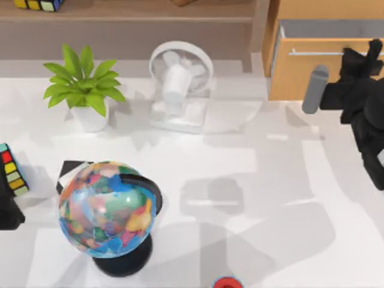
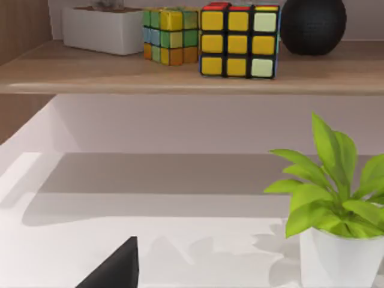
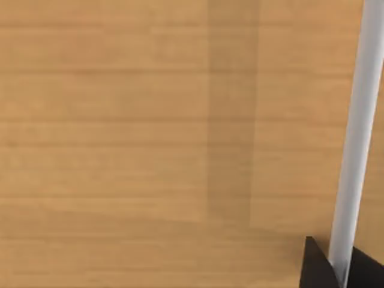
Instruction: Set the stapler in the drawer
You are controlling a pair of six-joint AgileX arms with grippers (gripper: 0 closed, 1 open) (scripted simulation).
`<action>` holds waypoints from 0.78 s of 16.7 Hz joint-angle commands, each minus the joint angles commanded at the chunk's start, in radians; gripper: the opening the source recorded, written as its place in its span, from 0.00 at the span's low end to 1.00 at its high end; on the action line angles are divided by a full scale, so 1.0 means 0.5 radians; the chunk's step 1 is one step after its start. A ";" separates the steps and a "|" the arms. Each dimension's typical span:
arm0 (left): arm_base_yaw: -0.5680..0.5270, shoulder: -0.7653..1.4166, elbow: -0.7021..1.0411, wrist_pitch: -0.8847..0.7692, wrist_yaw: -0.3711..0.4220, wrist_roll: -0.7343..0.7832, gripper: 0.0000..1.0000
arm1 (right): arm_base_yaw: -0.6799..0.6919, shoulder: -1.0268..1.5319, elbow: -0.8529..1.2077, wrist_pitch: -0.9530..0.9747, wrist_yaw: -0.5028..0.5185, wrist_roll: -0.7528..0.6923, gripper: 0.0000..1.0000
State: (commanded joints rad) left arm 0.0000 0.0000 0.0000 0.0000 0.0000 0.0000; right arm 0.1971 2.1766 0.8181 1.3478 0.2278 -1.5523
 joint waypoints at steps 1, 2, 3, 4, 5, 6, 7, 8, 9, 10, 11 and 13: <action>0.000 0.000 0.000 0.000 0.000 0.000 1.00 | 0.015 -0.005 -0.009 -0.002 0.004 0.006 0.00; 0.000 0.000 0.000 0.000 0.000 0.000 1.00 | 0.012 -0.004 -0.003 -0.003 0.005 0.006 0.00; 0.000 0.000 0.000 0.000 0.000 0.000 1.00 | 0.007 0.005 0.023 -0.014 0.004 0.006 0.00; 0.000 0.000 0.000 0.000 0.000 0.000 1.00 | 0.004 0.023 0.062 -0.035 -0.001 0.005 0.00; 0.000 0.000 0.000 0.000 0.000 0.000 1.00 | 0.000 0.049 0.112 -0.063 -0.009 0.004 0.00; 0.000 0.000 0.000 0.000 0.000 0.000 1.00 | -0.005 0.079 0.170 -0.097 -0.018 0.003 0.00; 0.000 0.000 0.000 0.000 0.000 0.000 1.00 | -0.011 0.109 0.235 -0.134 -0.026 0.001 0.00; 0.000 0.000 0.000 0.000 0.000 0.000 1.00 | -0.020 0.140 0.303 -0.173 -0.035 -0.001 0.00; 0.000 0.000 0.000 0.000 0.000 0.000 1.00 | -0.029 0.171 0.373 -0.212 -0.042 -0.003 0.00; 0.000 0.000 0.000 0.000 0.000 0.000 1.00 | -0.038 0.198 0.439 -0.251 -0.049 -0.003 0.00; 0.000 0.000 0.000 0.000 0.000 0.000 1.00 | -0.046 0.221 0.496 -0.284 -0.056 -0.001 0.00; 0.000 0.000 0.000 0.000 0.000 0.000 1.00 | -0.055 0.248 0.565 -0.322 -0.063 0.002 0.00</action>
State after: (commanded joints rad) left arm 0.0000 0.0000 0.0000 0.0000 0.0000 0.0000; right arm 0.1695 2.3004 1.1007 1.1867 0.1963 -1.5512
